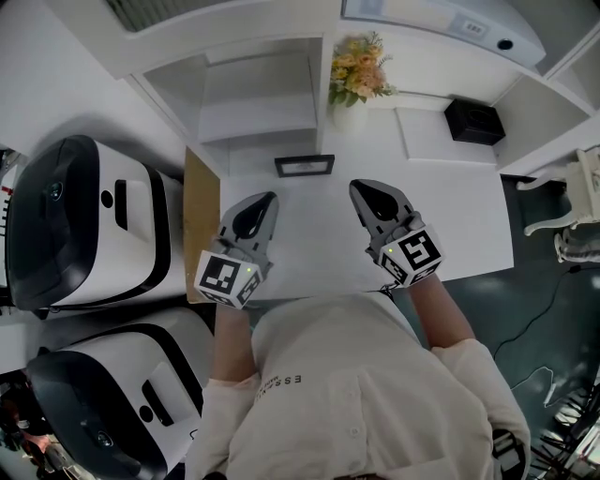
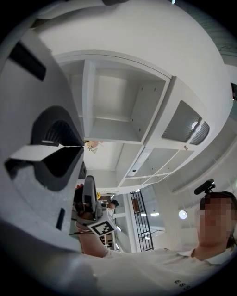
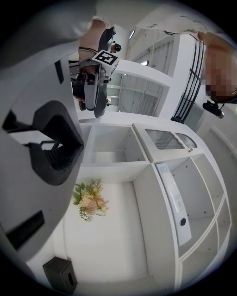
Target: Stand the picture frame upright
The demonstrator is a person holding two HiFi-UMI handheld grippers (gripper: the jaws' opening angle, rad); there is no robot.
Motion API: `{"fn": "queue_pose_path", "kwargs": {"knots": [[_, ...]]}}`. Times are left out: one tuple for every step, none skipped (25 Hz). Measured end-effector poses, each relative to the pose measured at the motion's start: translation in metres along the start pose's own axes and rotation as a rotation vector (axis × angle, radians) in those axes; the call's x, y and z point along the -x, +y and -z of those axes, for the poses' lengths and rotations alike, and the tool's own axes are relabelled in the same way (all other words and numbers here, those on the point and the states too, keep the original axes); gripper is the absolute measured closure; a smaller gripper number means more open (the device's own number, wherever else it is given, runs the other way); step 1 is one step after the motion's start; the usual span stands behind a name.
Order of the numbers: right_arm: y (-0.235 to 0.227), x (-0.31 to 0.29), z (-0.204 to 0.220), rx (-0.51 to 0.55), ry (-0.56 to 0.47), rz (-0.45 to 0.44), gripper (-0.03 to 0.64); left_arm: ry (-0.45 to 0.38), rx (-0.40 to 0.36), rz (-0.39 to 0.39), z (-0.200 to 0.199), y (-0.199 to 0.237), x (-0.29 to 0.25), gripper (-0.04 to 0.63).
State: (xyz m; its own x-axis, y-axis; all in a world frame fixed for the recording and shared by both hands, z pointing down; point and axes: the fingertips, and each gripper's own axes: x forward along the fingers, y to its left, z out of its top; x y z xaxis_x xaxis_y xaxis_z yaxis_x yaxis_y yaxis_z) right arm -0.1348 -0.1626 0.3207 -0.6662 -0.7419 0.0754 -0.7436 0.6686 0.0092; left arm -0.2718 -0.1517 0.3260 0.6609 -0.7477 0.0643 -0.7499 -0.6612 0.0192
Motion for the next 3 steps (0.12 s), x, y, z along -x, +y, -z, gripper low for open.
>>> {"fn": "queue_pose_path", "kwargs": {"knots": [[0.0009, -0.0008, 0.0005, 0.004, 0.003, 0.001, 0.603, 0.001, 0.003, -0.001, 0.0005, 0.0009, -0.0002, 0.592], [0.0017, -0.0015, 0.0011, 0.009, 0.007, 0.001, 0.603, 0.003, 0.005, -0.002, 0.0010, 0.0017, -0.0003, 0.592], [0.0026, -0.0023, 0.0016, 0.014, 0.011, 0.003, 0.603, 0.004, 0.008, -0.003, 0.0015, 0.0024, -0.0003, 0.592]]}}
